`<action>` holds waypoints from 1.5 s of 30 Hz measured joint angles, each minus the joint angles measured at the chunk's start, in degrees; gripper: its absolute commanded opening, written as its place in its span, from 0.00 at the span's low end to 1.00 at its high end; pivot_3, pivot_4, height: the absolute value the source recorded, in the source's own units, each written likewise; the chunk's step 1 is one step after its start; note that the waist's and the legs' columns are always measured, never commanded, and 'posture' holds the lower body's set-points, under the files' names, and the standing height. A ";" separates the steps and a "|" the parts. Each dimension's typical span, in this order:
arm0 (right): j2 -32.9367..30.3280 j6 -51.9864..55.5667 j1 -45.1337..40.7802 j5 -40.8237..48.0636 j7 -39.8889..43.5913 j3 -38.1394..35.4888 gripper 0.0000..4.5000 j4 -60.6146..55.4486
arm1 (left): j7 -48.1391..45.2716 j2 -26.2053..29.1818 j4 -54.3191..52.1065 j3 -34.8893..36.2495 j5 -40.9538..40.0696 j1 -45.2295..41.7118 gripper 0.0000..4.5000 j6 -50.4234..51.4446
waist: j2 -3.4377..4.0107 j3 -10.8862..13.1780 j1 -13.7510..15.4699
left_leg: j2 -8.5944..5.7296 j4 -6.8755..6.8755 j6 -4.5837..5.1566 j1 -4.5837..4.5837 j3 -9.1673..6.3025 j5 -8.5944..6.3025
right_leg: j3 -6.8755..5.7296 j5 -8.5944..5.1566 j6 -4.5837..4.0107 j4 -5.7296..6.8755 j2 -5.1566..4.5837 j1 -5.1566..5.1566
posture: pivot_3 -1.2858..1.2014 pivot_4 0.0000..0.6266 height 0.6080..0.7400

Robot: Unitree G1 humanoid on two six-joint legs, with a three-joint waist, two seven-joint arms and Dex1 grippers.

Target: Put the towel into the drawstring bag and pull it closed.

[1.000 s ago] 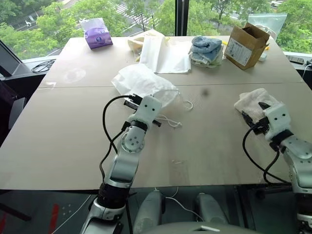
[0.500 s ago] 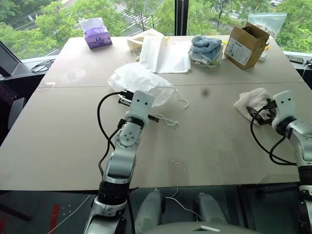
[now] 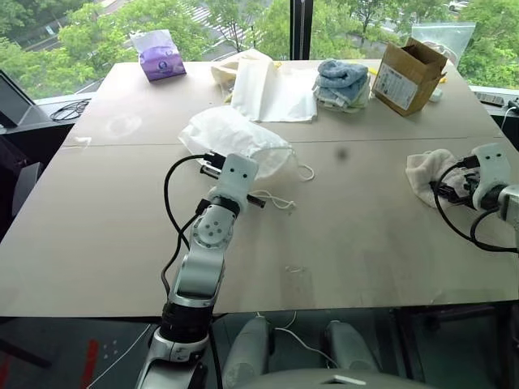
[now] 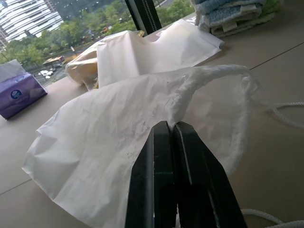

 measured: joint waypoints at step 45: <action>10.76 9.16 -4.86 13.65 14.59 22.14 0.01 -36.52 | -24.98 8.44 7.15 9.35 -31.07 -6.67 0.00 -0.07 | -0.11 0.05 -1.23 | 0.03 0.04 -0.06 -0.33 -0.20 0.03 | -0.11 0.01 0.00 0.02 -0.01 -0.39 | 0.52 0.24 1.00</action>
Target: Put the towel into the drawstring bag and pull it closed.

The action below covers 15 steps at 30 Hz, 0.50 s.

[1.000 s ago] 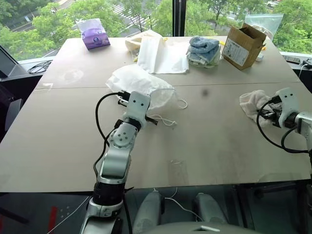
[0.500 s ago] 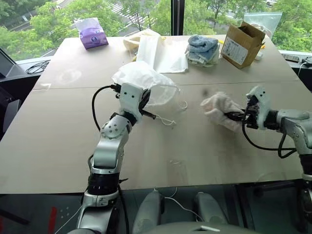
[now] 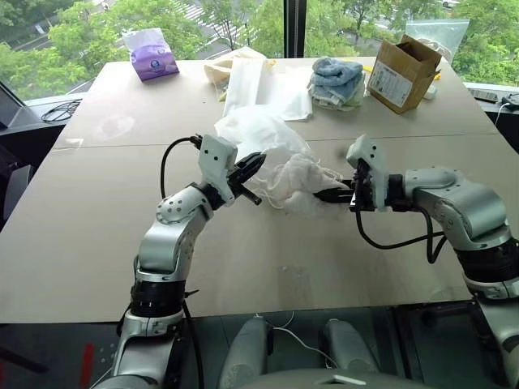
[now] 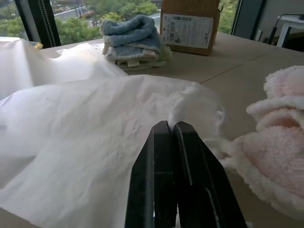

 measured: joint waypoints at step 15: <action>12.92 -4.30 -1.70 -8.79 -13.74 0.05 0.01 11.20 | -2.24 0.84 -1.63 -1.13 -4.37 1.28 0.00 1.96 | 0.01 0.00 -0.45 | -0.03 0.07 -0.04 -0.60 0.01 0.03 | 0.03 0.01 -0.01 0.17 -0.02 -0.68 | 0.52 0.24 1.00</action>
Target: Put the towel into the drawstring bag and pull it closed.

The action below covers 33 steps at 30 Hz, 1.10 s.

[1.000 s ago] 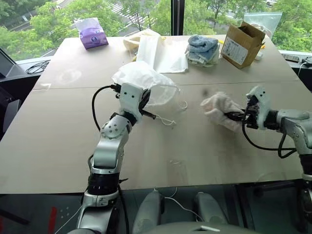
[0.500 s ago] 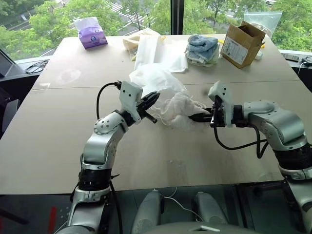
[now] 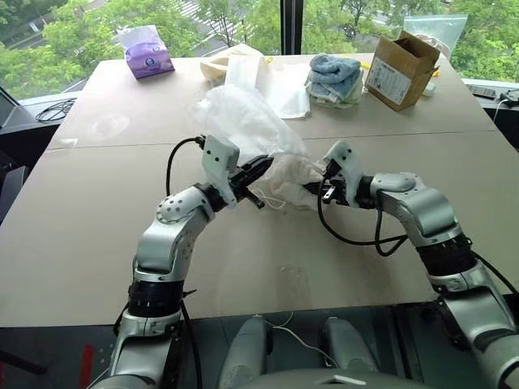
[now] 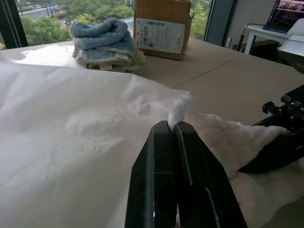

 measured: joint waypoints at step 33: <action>14.59 -13.14 3.87 -0.38 -11.74 -6.12 0.01 2.65 | -3.83 0.61 -0.86 -0.84 -3.35 0.66 0.00 2.15 | 0.03 -0.01 -0.10 | -0.02 -0.01 -0.06 -0.01 0.03 0.04 | 0.04 0.01 -0.01 0.09 0.02 -0.08 | 0.52 0.24 1.00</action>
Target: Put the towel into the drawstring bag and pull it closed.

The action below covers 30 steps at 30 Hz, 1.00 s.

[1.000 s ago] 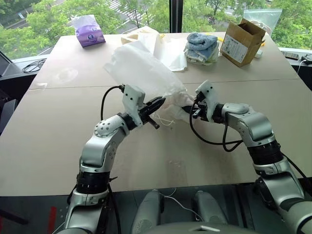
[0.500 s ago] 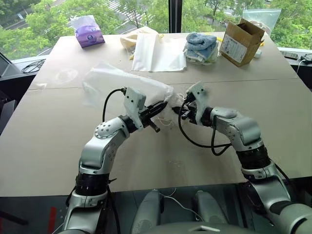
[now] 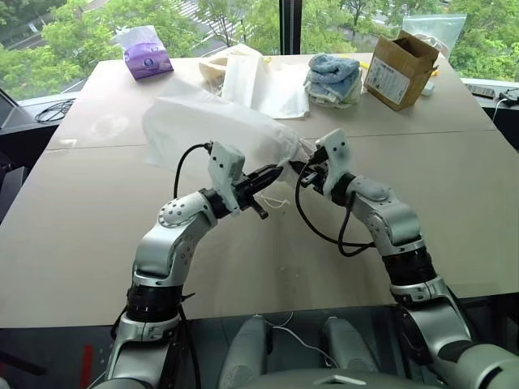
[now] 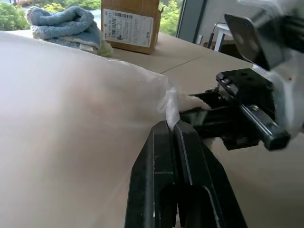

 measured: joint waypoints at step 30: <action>1.06 -17.33 5.93 0.71 3.78 -0.99 0.01 1.33 | -19.04 7.36 9.48 -1.77 -3.57 -7.53 0.00 -0.98 | 0.03 0.00 -1.43 | -0.02 0.01 -0.07 0.05 -0.06 0.05 | -0.02 0.00 0.00 0.11 0.04 0.00 | 0.52 0.24 1.00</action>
